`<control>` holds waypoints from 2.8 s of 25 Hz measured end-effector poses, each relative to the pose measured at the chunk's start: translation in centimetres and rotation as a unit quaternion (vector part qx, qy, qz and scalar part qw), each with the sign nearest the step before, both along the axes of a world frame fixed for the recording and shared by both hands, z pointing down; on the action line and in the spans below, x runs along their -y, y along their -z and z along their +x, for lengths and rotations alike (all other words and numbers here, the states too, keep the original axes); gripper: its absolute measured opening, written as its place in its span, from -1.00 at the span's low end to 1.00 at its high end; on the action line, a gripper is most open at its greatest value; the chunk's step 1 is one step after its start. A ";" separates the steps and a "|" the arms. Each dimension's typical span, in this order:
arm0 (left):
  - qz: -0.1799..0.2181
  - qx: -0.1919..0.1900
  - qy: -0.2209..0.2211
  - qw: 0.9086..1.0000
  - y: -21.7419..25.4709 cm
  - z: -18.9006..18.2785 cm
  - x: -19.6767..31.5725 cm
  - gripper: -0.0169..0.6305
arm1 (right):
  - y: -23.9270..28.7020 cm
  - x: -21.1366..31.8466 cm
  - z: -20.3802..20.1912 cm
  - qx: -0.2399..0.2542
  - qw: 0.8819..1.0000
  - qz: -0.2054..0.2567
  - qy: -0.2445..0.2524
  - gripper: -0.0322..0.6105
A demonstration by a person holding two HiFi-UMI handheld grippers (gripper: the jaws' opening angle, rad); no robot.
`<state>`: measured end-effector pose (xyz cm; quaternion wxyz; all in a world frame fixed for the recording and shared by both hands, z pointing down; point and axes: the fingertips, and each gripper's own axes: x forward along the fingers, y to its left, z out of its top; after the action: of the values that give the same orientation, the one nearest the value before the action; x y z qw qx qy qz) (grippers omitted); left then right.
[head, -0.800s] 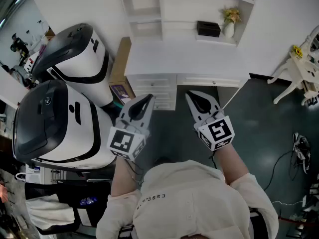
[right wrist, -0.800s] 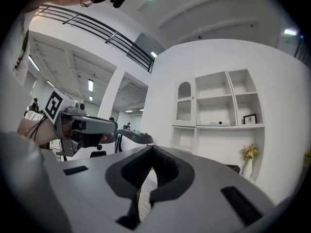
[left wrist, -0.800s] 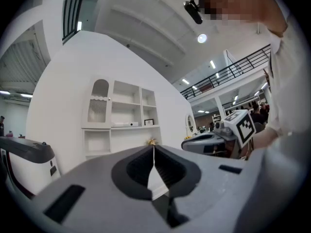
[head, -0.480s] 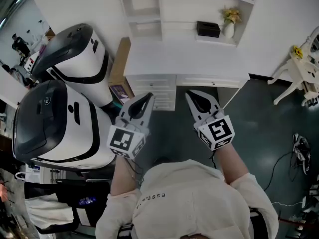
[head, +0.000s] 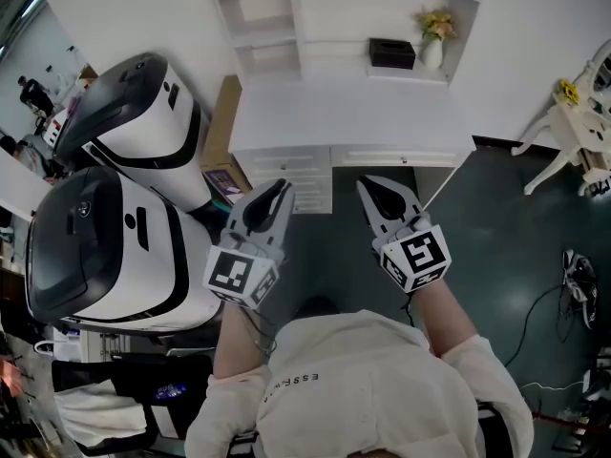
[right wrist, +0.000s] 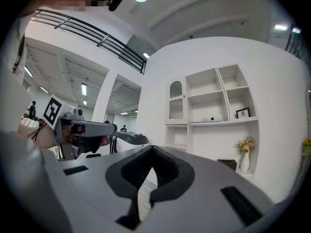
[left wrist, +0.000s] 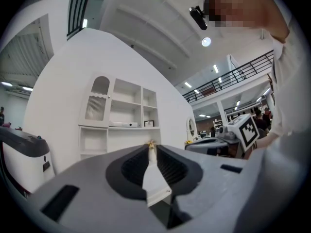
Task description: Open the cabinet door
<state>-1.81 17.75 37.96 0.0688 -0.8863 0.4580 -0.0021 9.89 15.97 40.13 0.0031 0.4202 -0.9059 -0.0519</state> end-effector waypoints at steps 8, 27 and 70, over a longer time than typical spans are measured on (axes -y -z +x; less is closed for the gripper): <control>0.034 0.033 0.039 0.998 3.0 -0.4 4.6 -0.22 | 1.0 3.5 1.3 0.003 1.000 -0.004 -0.009 -0.87; 0.004 0.021 0.020 1.000 2.0 -7.6 24.9 -0.23 | 0.8 24.6 -6.7 -0.019 0.999 -0.027 -0.010 -0.87; 0.231 0.068 0.077 0.968 27.8 -4.4 61.8 -0.25 | 13.1 60.8 -7.3 -0.030 0.994 0.057 0.089 -0.87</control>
<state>-6.18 -44.01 10.20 0.3020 -0.8064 0.5070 0.0384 2.58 -44.83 27.05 0.0014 0.3357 -0.9348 -0.1160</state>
